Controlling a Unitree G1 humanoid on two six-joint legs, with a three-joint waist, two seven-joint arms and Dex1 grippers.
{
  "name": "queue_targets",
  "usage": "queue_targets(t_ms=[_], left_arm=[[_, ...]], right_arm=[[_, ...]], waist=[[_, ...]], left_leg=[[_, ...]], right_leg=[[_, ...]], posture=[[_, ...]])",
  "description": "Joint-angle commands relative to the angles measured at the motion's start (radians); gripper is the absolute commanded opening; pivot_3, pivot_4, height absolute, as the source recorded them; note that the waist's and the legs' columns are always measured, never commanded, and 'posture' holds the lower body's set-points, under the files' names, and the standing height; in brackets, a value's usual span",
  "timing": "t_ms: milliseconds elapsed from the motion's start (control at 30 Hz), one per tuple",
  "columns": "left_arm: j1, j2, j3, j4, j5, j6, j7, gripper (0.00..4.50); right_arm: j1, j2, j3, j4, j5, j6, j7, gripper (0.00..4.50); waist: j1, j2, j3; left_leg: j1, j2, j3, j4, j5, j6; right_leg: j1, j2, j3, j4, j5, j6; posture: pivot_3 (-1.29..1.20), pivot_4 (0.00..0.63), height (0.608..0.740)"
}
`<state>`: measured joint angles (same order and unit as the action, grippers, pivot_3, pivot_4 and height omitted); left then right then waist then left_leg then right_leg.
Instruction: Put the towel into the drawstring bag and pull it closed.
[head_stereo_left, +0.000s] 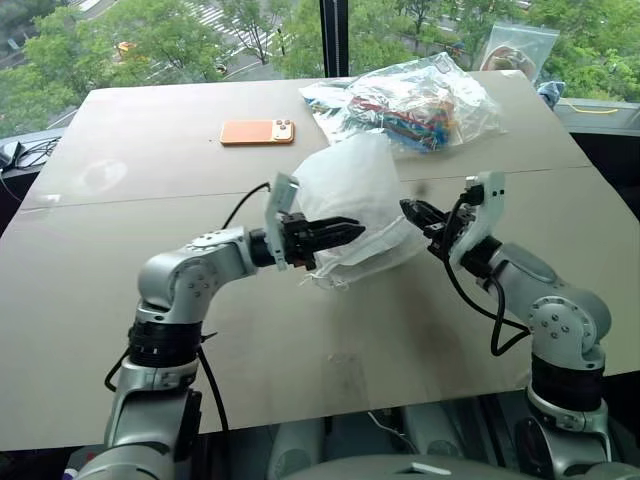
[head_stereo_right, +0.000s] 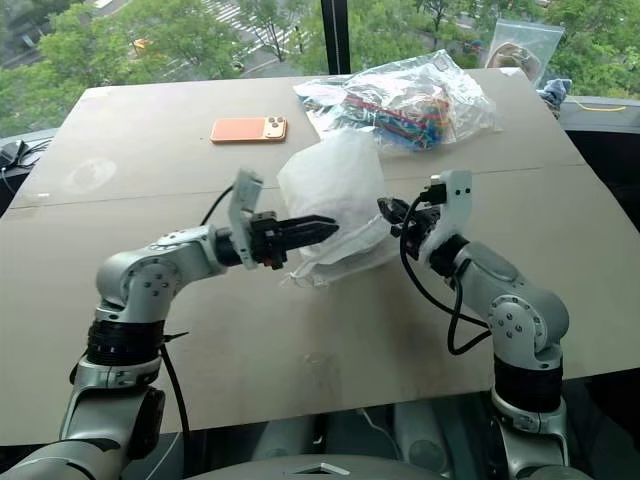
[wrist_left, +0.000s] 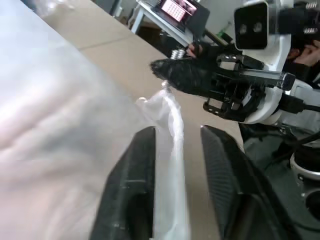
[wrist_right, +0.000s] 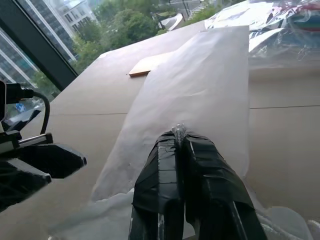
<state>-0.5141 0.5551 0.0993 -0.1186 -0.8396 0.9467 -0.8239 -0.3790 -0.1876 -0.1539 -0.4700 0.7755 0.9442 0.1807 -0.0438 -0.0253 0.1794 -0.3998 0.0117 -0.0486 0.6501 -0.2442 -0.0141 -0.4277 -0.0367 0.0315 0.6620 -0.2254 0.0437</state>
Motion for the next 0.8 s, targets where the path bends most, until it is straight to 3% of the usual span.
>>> queue_targets(t_ms=[33, 133, 267, 500, 800], left_arm=[[0.098, 0.119, 0.091, 0.048, 0.029, -0.027, -0.063, 3.13], [0.234, 0.229, 0.076, -0.005, 0.055, -0.070, -0.180, 3.13], [0.342, 0.287, 0.003, -0.064, 0.166, -0.214, -0.262, 3.13], [0.292, 0.188, -0.191, -0.128, 0.302, -0.315, -0.226, 3.13], [0.126, 0.047, -0.373, 0.006, 0.423, -0.333, -0.232, 3.13]], right_arm=[[-0.039, 0.010, -0.053, -0.039, 0.061, -0.028, -0.017, 0.00], [-0.047, 0.003, -0.066, -0.041, 0.085, -0.024, -0.027, 0.00], [-0.050, -0.010, -0.075, -0.040, 0.108, -0.020, -0.033, 0.00], [-0.058, -0.023, -0.060, -0.028, 0.118, -0.025, -0.040, 0.00], [-0.043, -0.033, -0.047, -0.054, 0.138, -0.014, -0.064, 0.00]], waist=[[-0.005, 0.000, 0.000], [-0.016, 0.001, 0.000], [0.008, 0.001, 0.000], [0.015, 0.001, 0.000], [0.002, 0.001, 0.000]], left_leg=[[0.000, 0.000, 0.000, 0.000, 0.000, 0.000], [0.001, 0.001, 0.001, -0.002, 0.000, 0.000], [-0.001, 0.001, 0.000, -0.002, 0.000, 0.000], [0.000, 0.000, 0.001, -0.001, 0.000, 0.000], [0.000, 0.000, 0.000, -0.001, 0.000, 0.000]], right_leg=[[0.000, 0.000, 0.000, 0.000, 0.000, 0.000], [-0.001, 0.001, 0.002, 0.000, 0.000, 0.000], [-0.001, 0.000, 0.000, -0.001, 0.000, -0.001], [0.000, -0.001, -0.001, -0.001, 0.000, 0.000], [0.000, 0.000, 0.000, 0.000, 0.000, 0.000]], posture=[[0.00, 0.150, 0.740], [0.00, 0.150, 0.740], [0.00, 0.150, 0.740], [0.00, 0.150, 0.740], [0.00, 0.150, 0.740]])
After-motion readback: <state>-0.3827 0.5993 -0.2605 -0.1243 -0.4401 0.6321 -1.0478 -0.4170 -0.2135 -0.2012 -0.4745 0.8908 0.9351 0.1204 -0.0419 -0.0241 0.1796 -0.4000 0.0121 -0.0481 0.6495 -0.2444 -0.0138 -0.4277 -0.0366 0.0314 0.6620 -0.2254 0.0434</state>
